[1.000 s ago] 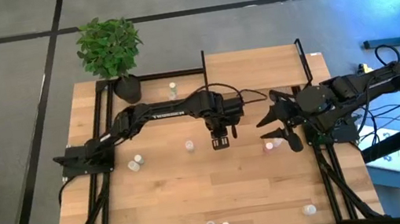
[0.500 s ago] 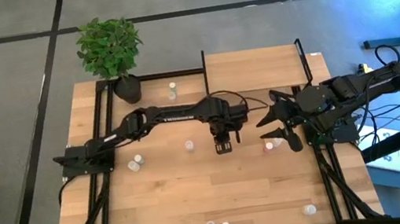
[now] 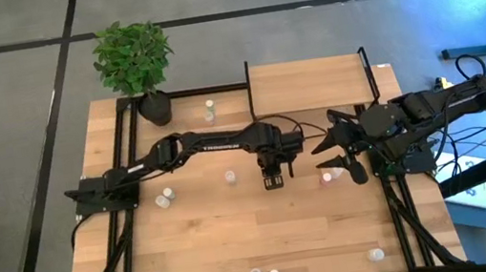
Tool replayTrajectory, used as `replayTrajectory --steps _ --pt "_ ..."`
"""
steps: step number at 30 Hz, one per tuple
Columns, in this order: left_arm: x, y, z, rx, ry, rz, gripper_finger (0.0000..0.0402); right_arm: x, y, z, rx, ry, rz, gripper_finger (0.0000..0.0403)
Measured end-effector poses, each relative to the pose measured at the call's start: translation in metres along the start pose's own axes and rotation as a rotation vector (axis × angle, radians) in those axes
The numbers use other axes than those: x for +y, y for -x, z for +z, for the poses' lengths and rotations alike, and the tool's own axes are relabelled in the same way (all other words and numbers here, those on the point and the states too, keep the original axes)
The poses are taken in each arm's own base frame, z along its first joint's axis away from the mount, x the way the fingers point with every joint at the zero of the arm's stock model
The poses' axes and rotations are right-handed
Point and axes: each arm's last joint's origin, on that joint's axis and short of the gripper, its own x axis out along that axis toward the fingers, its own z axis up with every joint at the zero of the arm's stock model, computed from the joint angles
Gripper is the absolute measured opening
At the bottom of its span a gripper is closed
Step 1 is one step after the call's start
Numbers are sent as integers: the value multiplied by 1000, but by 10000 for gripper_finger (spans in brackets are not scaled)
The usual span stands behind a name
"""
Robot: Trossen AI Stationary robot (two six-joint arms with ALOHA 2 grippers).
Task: Pick and place medicine bottles onto shelf by color
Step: Move the top pink pill bottle to the center of the table
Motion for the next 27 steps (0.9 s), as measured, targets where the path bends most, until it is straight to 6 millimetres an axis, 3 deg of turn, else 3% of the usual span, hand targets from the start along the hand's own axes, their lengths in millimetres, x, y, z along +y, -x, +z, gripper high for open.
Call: replayTrajectory --steps 27 --pt "-9 -1 0 -5 4 31 89 0 0 0 0 3 0 182"
